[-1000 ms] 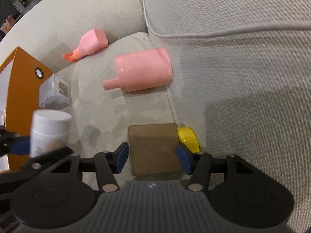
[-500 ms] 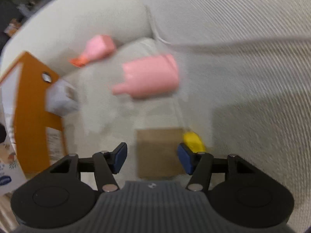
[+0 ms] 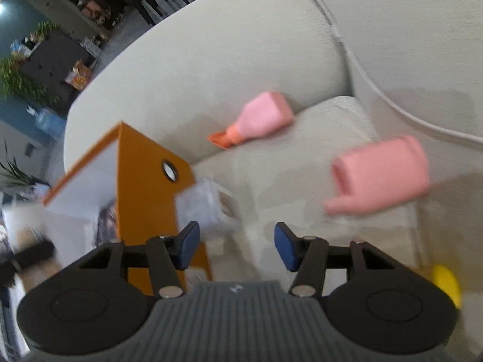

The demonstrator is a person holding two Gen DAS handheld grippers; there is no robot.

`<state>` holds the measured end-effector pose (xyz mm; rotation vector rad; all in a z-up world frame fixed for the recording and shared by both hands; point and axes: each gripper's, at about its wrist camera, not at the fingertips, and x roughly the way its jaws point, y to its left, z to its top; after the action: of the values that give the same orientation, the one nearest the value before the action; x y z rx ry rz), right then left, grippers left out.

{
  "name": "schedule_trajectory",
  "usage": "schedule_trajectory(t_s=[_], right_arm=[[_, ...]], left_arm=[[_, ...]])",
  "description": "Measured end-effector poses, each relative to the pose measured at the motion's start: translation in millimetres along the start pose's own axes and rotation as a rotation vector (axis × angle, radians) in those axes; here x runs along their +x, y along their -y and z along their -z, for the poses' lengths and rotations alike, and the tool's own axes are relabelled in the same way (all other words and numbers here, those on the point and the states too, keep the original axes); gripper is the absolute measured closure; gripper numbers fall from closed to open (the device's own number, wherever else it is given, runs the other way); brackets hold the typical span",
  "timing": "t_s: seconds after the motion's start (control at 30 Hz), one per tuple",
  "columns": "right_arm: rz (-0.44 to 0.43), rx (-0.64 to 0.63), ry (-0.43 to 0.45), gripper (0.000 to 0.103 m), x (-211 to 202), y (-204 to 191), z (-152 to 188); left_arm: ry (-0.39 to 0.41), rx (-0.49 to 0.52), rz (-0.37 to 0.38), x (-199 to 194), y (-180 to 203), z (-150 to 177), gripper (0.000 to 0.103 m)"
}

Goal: Organize rigid objects
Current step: 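Carry the white tube over the box with the left tool while the right tool grasps the brown cube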

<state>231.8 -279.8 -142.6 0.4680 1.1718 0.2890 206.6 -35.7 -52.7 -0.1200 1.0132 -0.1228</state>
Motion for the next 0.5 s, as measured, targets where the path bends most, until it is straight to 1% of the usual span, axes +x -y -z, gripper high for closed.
schedule_trajectory(t_s=[0.1, 0.23, 0.3, 0.4, 0.5], right_arm=[[-0.041, 0.019, -0.024, 0.046, 16.4, -6.8, -7.1], [-0.069, 0.071, -0.037, 0.046, 33.1, -2.9, -13.6], [-0.055, 0.087, -0.026, 0.047, 35.5, 2.8, -19.6], [-0.011, 0.108, -0.019, 0.048, 39.8, 10.9, -30.0], [-0.022, 0.117, -0.028, 0.050, 38.4, 14.8, -32.2]], left_arm=[[-0.029, -0.016, -0.005, 4.9, -10.8, 2.8, 0.075], [-0.053, -0.027, -0.008, 16.2, -20.4, 3.3, 0.075], [-0.063, -0.038, -0.012, 22.5, -24.0, 1.8, 0.075], [-0.075, -0.053, -0.009, 32.4, -26.5, -1.2, 0.075], [-0.088, -0.050, 0.000, 40.4, -25.5, -2.7, 0.075]])
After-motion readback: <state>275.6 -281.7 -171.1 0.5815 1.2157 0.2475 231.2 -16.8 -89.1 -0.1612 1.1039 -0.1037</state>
